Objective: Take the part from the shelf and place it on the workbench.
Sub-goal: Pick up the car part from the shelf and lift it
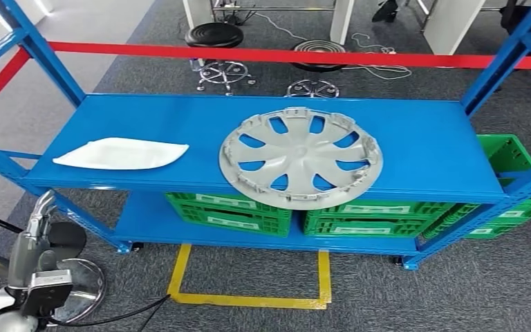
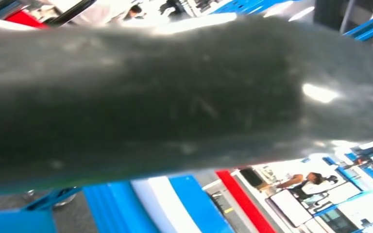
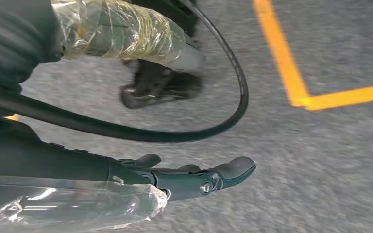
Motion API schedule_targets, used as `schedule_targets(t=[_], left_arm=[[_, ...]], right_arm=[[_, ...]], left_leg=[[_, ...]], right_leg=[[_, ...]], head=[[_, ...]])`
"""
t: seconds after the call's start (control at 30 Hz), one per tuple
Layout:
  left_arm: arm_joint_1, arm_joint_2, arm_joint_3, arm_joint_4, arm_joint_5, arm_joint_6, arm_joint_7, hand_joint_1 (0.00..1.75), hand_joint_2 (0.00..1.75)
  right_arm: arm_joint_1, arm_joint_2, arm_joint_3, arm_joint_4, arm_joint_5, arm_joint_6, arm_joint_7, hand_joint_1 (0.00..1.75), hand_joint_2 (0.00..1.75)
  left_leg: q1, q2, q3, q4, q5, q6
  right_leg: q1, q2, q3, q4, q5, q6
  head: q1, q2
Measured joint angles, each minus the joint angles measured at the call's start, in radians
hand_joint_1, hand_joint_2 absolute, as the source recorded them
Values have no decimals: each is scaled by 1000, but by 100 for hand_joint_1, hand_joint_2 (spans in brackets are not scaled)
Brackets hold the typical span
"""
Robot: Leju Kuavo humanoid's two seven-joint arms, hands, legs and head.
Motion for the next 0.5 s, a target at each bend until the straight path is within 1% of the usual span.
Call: schedule_targets(t=[0.03, 0.07, 0.1, 0.13, 0.17, 0.2, 0.23, 0.27, 0.3, 0.33, 0.37, 0.43, 0.5], left_arm=[[0, 4, -8, -10, -4, 9, 7, 0, 0], [0, 6, -17, -18, -8, 16, 15, 0, 0], [0, 9, -23, -24, -12, 21, 24, 0, 0], [0, 11, -29, -28, -15, 25, 32, 0, 0], [0, 13, -35, -32, -18, 29, 39, 0, 0], [1, 15, -40, -36, -21, 34, 45, 0, 0], [2, 16, -45, -40, -24, 39, 50, 0, 0], [2, 17, -49, -44, -27, 45, 55, 0, 0], [2, 17, -53, -47, -29, 51, 59, 0, 0], [3, 19, -56, -51, -33, 57, 64, 0, 0], [3, 20, -59, -55, -37, 63, 68, 0, 0], [4, 24, -65, -61, -51, 70, 83, 0, 0], [6, 30, -72, -66, -67, 73, 109, 0, 0]], right_arm=[[-5, -3, -3, 14, 12, -6, 13, 0, 175], [-9, -6, -5, 27, 24, -12, 25, 0, 175], [-11, -7, -5, 38, 35, -17, 37, 0, 175], [-13, -9, -5, 48, 44, -22, 48, 0, 175], [-13, -10, -5, 56, 52, -27, 57, 0, 175], [-13, -12, -5, 63, 60, -31, 65, 0, 175], [-13, -14, -5, 69, 67, -34, 73, 0, 175], [-14, -15, -5, 74, 73, -37, 81, 0, 175], [-15, -17, -5, 79, 79, -40, 89, 0, 175], [-17, -18, -5, 84, 83, -42, 97, 0, 175], [-18, -18, -5, 88, 86, -44, 104, 0, 175], [-19, -18, -5, 94, 93, -47, 117, 0, 175], [-19, -19, -5, 98, 104, -50, 129, 0, 175]], left_leg=[[3, -1, 6, -9, 2, 2], [5, -1, 11, -13, 1, 4], [5, -2, 14, -14, -2, 8], [4, -2, 17, -13, -5, 10], [3, -4, 21, -13, -9, 11], [3, -6, 27, -13, -14, 11], [3, -8, 36, -13, -20, 9], [3, -10, 47, -13, -27, 6], [1, -11, 55, -12, -35, 2], [0, -12, 61, -10, -42, -2], [-2, -12, 64, -9, -47, -7], [-2, -13, 65, -8, -53, -15], [-1, -12, 64, 4, -67, -26]], right_leg=[[0, 3, -18, 33, -16, 4], [0, 7, -49, 87, -40, 7], [-1, 10, -89, 155, -65, 10], [-1, 11, -129, 218, -83, 13], [-1, 11, -158, 257, -84, 16], [-1, 11, -170, 260, -64, 18], [-1, 11, -160, 221, -25, 18], [-2, 11, -134, 152, 23, 17], [-1, 12, -103, 87, 56, 14], [0, 12, -75, 32, 75, 9], [1, 13, -57, 2, 78, 3], [2, 14, -46, -9, 66, -11], [-3, 13, -40, -13, 62, -22]], head=[[1, 0], [1, 0], [2, 0], [1, 0], [1, 0], [1, 0], [1, 0], [2, 0], [2, 0], [1, 0], [0, 0], [-2, 0], [-5, 0]])
